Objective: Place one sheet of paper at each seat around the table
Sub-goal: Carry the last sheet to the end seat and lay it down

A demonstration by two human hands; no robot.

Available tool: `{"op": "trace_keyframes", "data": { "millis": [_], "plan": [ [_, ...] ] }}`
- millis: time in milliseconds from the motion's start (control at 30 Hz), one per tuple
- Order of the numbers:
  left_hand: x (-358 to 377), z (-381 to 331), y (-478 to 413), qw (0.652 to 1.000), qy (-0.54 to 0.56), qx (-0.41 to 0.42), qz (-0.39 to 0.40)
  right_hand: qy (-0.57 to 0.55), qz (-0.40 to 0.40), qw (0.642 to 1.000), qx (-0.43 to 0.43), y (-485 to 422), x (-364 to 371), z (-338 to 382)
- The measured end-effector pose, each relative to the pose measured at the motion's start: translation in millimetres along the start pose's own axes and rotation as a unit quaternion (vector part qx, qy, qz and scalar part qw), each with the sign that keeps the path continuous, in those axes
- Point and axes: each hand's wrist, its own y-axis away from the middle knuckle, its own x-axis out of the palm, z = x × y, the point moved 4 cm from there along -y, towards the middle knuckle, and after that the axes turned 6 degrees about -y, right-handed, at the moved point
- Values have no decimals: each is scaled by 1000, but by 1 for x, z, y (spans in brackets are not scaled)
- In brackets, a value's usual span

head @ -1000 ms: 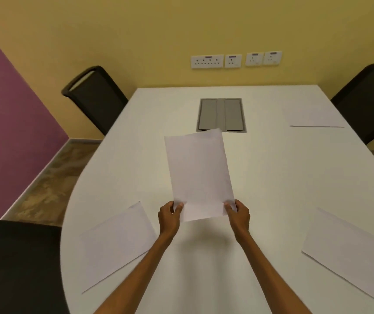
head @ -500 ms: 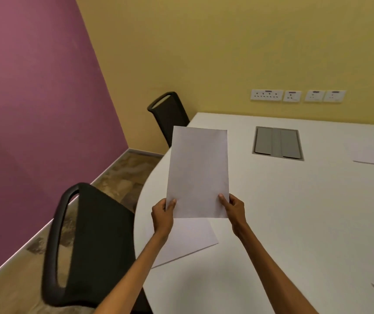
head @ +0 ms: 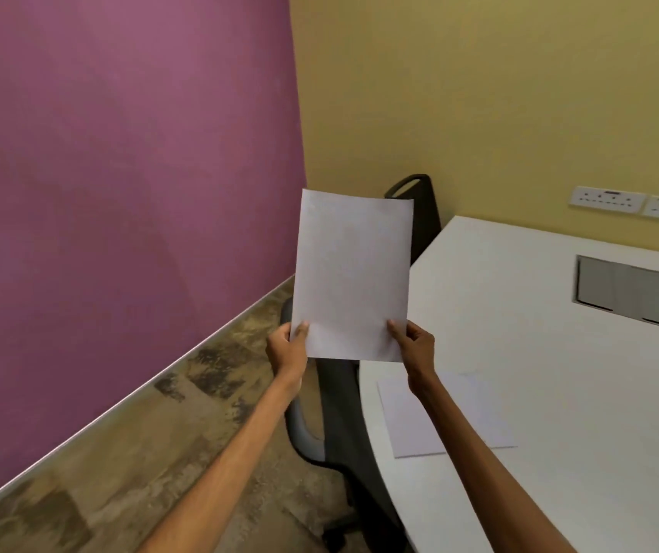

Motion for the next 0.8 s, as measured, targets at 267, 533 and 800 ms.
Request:
{"op": "trace_keyframes", "data": {
  "millis": [267,533,800],
  "plan": [
    [-91,9,-83,998,10,-1,-59,13,117,993,-4,-35,127,-15],
    [-122,39,-197,998,-20,-14,-59,1,146,989,-6,-110,223,-58],
    [-112,43,-307,998,-31,-31,-49,-4,141,990,1,-197,283,-71]
  ]
}}
